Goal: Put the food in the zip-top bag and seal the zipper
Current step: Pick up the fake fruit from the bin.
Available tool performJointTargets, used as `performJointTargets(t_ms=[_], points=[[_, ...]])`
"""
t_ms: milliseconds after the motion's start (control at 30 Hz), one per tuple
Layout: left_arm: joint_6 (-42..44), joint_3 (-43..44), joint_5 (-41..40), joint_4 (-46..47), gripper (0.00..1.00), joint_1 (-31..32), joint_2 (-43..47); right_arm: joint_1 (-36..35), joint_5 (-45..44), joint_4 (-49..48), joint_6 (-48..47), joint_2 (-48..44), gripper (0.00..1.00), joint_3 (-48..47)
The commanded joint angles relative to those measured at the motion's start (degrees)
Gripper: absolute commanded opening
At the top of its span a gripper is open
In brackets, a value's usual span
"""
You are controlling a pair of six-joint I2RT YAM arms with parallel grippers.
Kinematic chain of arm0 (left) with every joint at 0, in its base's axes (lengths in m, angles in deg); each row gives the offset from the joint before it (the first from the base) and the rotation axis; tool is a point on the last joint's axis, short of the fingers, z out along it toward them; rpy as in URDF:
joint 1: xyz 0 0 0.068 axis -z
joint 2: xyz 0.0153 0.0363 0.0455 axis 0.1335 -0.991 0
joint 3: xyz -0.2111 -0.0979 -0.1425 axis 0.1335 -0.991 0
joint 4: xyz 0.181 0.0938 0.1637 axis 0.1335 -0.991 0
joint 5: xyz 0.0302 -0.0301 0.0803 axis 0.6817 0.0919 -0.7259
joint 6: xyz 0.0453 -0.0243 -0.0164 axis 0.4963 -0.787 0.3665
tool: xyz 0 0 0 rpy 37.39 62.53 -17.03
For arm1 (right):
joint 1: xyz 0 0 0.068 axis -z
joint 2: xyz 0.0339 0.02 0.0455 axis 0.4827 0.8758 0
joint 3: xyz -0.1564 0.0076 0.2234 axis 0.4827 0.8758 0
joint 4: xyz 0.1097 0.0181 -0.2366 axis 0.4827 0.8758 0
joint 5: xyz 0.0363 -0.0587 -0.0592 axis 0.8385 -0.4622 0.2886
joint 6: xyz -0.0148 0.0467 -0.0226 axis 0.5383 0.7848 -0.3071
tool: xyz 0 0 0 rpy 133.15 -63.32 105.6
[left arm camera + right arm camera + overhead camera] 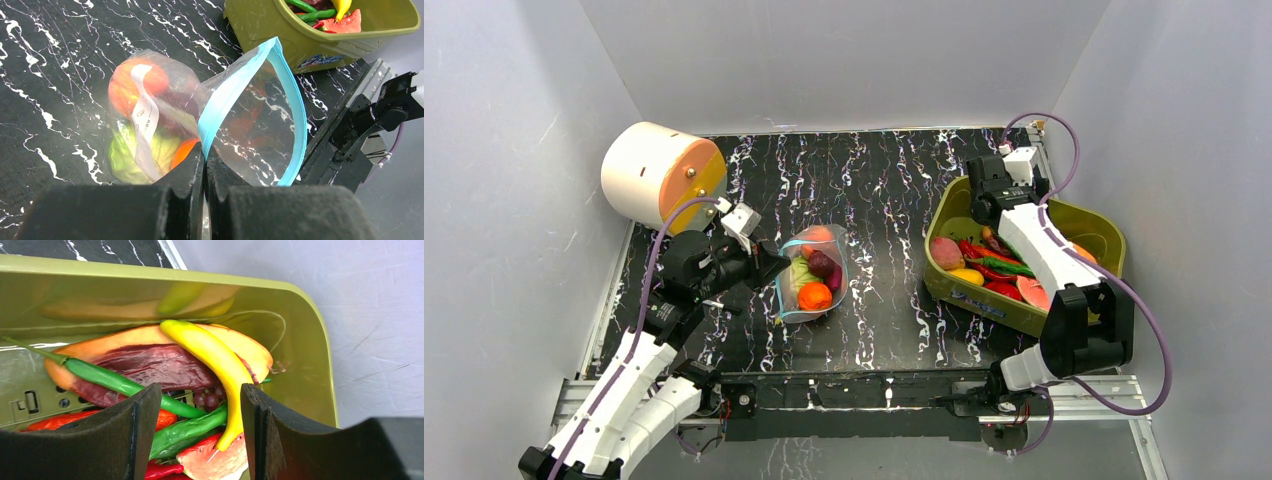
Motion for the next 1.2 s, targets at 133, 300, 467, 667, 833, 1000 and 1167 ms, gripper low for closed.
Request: performJointTargets(t_ms=[133, 300, 467, 667, 833, 1000, 1167], points=[[1.06, -0.47, -0.96, -0.3, 0.0, 0.72, 0.14, 4.89, -1.05, -0.12, 1.19, 1.47, 0.57, 2.22], [1.02, -0.61, -1.06, -0.16, 0.0, 1.21, -0.04, 7.56, 0.41, -1.52, 0.88, 0.81, 0.57, 6.28], [0.87, -0.61, -1.0, -0.03, 0.0, 1.19, -0.06, 9.43, 0.62, -4.01, 0.86, -1.25, 0.57, 9.45], [0.73, -0.64, -0.71, 0.15, 0.0, 1.76, -0.09, 12.95, 1.77, -5.37, 0.73, -2.79, 0.56, 10.62], [0.88, -0.59, -1.2, -0.07, 0.0, 2.07, 0.52, 14.64, 3.01, -6.63, -1.07, -3.38, 0.55, 10.92], [0.92, -0.58, -1.54, -0.23, 0.0, 2.09, 0.77, 15.06, 3.28, -7.55, -1.98, -2.14, 0.52, 11.52], [0.95, -0.65, -1.5, -0.16, 0.0, 2.14, 1.0, 15.51, 4.55, -8.77, -3.42, -1.61, 0.5, 11.86]])
